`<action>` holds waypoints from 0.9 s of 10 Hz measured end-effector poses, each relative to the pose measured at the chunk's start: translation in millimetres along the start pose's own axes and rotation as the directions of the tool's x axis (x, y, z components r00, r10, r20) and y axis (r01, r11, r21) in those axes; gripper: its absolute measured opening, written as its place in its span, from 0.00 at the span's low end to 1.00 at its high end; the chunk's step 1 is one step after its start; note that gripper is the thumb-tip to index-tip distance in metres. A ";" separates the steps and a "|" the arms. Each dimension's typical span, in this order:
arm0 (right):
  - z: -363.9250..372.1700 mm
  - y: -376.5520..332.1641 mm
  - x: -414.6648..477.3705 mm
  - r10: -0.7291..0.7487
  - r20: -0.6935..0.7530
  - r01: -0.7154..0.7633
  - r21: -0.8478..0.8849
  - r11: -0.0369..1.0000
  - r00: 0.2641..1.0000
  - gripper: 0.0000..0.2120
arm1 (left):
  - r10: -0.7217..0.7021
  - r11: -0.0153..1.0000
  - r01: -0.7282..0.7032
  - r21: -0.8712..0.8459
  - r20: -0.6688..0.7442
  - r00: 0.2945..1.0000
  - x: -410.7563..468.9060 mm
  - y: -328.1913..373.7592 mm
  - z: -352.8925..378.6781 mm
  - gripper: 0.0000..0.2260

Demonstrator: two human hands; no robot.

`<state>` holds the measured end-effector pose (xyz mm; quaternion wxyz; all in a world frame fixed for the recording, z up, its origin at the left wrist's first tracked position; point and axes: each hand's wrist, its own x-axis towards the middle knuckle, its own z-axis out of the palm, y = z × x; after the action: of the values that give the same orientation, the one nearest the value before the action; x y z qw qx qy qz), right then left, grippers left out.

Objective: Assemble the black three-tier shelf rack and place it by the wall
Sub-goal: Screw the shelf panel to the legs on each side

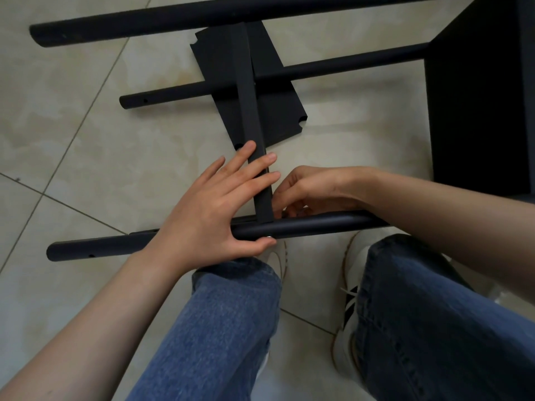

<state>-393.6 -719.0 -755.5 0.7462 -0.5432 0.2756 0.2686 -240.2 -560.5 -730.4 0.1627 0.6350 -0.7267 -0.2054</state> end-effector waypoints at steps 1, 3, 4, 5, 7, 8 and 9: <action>2.6 1.0 3.7 0.000 -0.022 0.000 0.004 1.000 1.000 0.16 | -0.002 1.000 0.002 0.002 0.002 1.000 0.2 -0.5 -0.5 0.38; 2.6 -0.3 4.9 0.017 -0.029 -0.018 -0.012 1.000 0.999 0.16 | 0.004 1.000 -0.004 0.002 -0.002 1.000 0.2 -0.6 0.3 0.38; 0.7 0.8 2.7 0.022 -0.023 -0.022 -0.011 1.000 0.999 0.14 | 0.001 1.000 -0.001 0.005 0.000 1.000 0.3 -1.0 -0.7 0.38; 4.0 1.0 6.5 0.009 -0.041 -0.009 -0.011 1.000 0.999 0.15 | 0.000 1.000 0.000 0.001 0.000 1.000 0.5 -0.7 -0.7 0.38; 3.2 0.1 2.9 0.026 -0.059 -0.027 -0.028 0.999 0.998 0.15 | -0.001 1.000 0.001 -0.002 0.000 1.000 0.3 -0.3 -0.3 0.37; 0.9 -0.1 -0.8 0.019 -0.011 -0.019 0.012 1.000 1.000 0.10 | -0.002 1.000 0.002 -0.002 0.001 1.000 0.4 0.0 -0.2 0.37; 5.2 -0.8 3.6 0.003 -0.042 -0.003 0.013 1.000 0.999 0.09 | -0.002 1.000 0.002 -0.006 0.000 1.000 0.1 0.4 0.0 0.37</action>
<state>-389.9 -713.8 -756.2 0.7435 -0.5433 0.2936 0.2566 -240.5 -560.6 -730.3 0.1644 0.6352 -0.7256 -0.2076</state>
